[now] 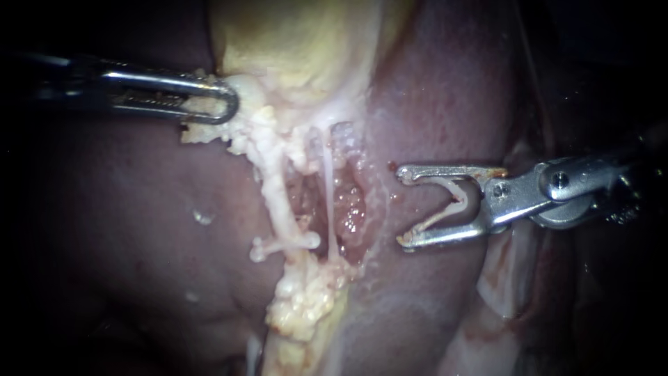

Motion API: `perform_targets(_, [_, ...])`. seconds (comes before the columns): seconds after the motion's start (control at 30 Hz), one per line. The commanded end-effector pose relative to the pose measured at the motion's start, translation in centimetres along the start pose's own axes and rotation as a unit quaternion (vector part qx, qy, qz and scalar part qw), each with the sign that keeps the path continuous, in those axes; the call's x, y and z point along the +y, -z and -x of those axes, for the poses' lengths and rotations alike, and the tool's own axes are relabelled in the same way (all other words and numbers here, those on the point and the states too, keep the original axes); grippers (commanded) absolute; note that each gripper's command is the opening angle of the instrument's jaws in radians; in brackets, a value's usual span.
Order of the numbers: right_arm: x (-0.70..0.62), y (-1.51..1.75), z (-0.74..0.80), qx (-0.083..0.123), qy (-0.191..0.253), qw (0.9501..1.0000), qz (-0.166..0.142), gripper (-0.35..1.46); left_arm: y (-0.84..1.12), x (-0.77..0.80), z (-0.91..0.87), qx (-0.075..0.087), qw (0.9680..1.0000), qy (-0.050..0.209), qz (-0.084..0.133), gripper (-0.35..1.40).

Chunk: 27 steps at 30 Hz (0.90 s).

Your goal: Clipping second clip left tube

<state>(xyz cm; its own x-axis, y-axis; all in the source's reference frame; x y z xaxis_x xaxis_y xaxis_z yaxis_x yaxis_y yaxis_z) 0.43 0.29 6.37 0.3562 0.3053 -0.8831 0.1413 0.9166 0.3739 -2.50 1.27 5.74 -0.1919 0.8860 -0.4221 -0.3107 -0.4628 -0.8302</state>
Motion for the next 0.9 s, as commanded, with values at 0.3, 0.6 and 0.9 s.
perform_targets(0.3, [-0.05, -0.32, -0.13, 0.004, -0.003, 0.9998, -0.017, 0.49, -0.01, -0.01, 0.02, 0.001, 1.0000, -0.001, 0.000, -0.35])
perform_targets(0.6, [-0.06, -0.75, -0.08, 0.005, -0.019, 0.9994, -0.030, 0.49, -0.03, -0.01, 0.03, 0.001, 1.0000, -0.001, -0.001, -0.35])
perform_targets(0.9, [-0.02, -1.09, -0.08, 0.011, -0.030, 0.9986, -0.042, 0.48, -0.04, -0.01, 0.03, 0.002, 1.0000, -0.001, -0.001, -0.35])
